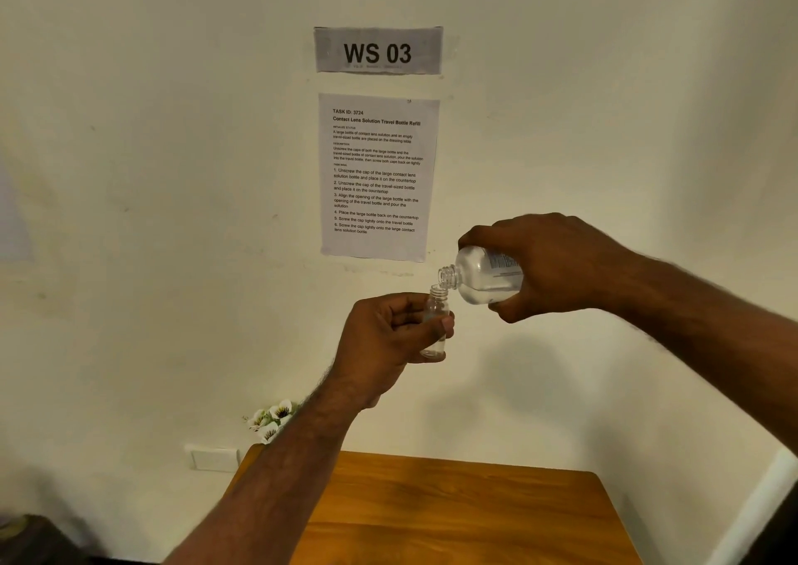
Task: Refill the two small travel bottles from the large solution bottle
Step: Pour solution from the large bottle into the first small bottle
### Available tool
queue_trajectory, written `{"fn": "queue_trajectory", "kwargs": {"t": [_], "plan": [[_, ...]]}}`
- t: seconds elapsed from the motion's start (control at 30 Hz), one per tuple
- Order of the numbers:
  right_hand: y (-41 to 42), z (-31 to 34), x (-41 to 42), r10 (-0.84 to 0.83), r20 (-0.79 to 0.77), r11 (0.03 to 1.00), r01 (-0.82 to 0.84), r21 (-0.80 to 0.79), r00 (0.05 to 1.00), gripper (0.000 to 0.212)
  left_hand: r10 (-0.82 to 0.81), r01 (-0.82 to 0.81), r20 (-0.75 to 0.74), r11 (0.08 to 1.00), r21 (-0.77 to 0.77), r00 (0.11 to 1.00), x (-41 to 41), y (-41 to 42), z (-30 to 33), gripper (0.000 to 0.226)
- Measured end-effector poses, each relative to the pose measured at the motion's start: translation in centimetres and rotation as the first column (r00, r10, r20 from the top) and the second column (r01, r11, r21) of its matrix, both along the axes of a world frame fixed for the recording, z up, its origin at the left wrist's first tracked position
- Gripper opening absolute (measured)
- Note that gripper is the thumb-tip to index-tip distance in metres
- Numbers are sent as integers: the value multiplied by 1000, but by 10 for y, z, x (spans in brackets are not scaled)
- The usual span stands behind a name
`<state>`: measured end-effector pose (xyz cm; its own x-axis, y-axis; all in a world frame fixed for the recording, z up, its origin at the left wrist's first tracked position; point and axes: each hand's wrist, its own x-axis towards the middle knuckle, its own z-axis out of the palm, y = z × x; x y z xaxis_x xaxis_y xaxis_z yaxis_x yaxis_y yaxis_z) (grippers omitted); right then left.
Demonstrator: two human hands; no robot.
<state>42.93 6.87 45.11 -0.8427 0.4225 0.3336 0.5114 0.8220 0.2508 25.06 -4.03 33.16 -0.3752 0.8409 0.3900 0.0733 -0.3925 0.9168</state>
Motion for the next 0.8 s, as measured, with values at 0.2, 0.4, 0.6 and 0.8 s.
{"fn": "queue_trajectory", "kwargs": {"t": [0.2, 0.4, 0.6, 0.8], "plan": [[1, 0, -3, 4, 3, 1000, -4, -6, 1000, 74, 3, -3, 1, 1000, -3, 1000, -2, 1, -1, 25], [4, -1, -5, 8, 9, 1000, -8, -2, 1000, 74, 2, -2, 12, 1000, -2, 1000, -3, 1, -1, 24], [3, -2, -8, 9, 15, 1000, -9, -5, 1000, 73, 1, -1, 12, 1000, -3, 1000, -5, 1, -1, 25], [3, -1, -9, 11, 14, 1000, -11, -10, 1000, 73, 1, -1, 0, 1000, -5, 1000, -7, 1, -2, 26]]}}
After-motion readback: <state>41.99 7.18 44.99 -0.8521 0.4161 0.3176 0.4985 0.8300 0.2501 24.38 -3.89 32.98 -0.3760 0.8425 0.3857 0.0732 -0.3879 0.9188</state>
